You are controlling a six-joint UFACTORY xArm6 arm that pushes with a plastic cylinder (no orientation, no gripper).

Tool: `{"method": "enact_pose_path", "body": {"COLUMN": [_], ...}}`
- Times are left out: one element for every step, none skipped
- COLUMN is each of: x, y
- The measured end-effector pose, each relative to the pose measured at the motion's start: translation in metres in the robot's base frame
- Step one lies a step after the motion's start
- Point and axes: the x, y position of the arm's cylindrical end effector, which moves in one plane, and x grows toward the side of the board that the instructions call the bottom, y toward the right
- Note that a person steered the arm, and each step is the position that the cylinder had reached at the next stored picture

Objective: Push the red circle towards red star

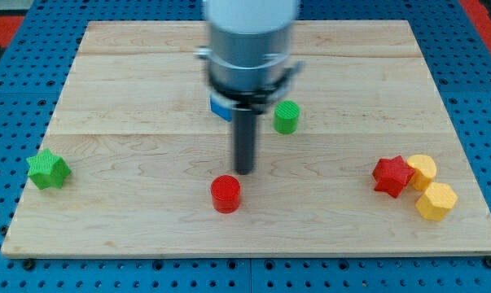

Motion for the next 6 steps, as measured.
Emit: {"method": "enact_pose_path", "body": {"x": [0.043, 0.058, 0.036, 0.042, 0.018, 0.001], "y": [-0.025, 0.055, 0.144, 0.091, 0.12, 0.179]}}
